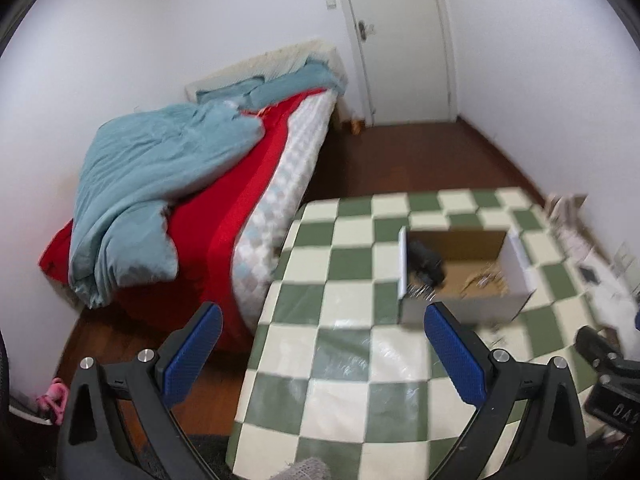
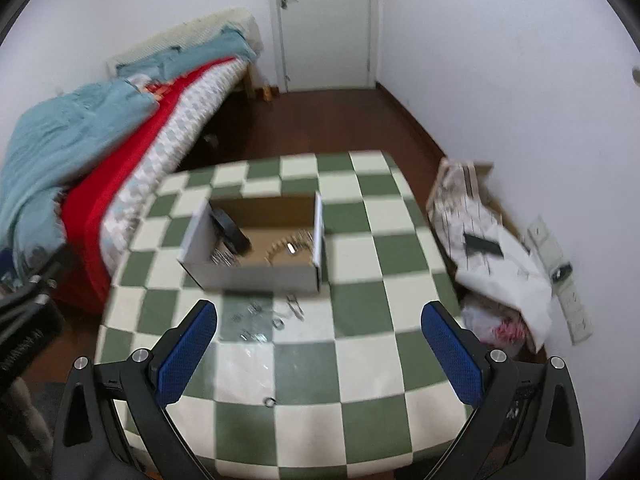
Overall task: Organize jewelry
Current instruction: 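Withdraw both tools and move toward the remaining silver chain, then grasp the thin silver chain bracelet with the right gripper and lift it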
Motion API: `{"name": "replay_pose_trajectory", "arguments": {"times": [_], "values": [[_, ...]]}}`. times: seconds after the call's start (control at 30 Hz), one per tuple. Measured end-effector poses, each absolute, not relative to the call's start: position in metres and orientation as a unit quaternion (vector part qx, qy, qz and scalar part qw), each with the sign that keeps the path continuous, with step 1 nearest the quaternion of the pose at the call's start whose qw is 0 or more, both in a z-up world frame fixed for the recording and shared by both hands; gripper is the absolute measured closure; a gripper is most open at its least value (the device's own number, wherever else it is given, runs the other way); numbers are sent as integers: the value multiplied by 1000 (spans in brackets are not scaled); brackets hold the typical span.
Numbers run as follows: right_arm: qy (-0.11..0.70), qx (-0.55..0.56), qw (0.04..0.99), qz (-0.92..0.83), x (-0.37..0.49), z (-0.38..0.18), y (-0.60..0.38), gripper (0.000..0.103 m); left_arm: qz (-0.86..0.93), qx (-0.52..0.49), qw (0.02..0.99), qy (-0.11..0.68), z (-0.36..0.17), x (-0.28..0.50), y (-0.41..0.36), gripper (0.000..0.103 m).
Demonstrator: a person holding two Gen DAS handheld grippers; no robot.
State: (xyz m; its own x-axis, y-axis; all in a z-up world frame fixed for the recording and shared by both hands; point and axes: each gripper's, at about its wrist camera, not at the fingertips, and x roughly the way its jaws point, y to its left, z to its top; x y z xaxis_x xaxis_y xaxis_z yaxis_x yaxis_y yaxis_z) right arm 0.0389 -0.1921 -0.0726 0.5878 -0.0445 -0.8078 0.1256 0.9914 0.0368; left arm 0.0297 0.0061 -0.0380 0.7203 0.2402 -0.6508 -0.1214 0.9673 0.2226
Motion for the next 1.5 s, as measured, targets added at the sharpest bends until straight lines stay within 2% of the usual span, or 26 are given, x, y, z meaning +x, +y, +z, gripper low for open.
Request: {"name": "replay_pose_trajectory", "arguments": {"times": [0.07,0.1,0.13,0.37,0.6,0.67,0.7,0.73,0.77,1.23,1.5], "values": [[468,59,881,-41,45,-101,-198,11,121,104,913,375,-61,38,5,0],[480,63,874,-39,50,-116,-200,29,129,110,909,380,-70,40,6,0],[492,68,867,-35,56,-132,-202,41,135,116,905,386,-78,44,7,0],[502,95,859,-7,95,-196,-192,41,171,140,874,432,-132,71,13,0],[507,62,859,-6,137,-222,-171,41,182,131,863,453,-147,86,21,0],[506,54,861,-6,141,-228,-167,45,184,126,861,457,-149,87,23,0],[505,40,862,-9,142,-230,-163,58,184,124,861,458,-150,89,24,0],[504,25,863,-15,142,-230,-161,81,183,122,860,460,-151,88,24,0],[502,22,864,-16,141,-230,-161,95,182,122,860,461,-151,88,23,0],[463,113,878,-53,81,-178,-262,94,116,110,861,483,-159,84,-15,0],[485,128,863,-62,66,-195,-276,94,15,88,843,531,-185,88,-57,0]]}}
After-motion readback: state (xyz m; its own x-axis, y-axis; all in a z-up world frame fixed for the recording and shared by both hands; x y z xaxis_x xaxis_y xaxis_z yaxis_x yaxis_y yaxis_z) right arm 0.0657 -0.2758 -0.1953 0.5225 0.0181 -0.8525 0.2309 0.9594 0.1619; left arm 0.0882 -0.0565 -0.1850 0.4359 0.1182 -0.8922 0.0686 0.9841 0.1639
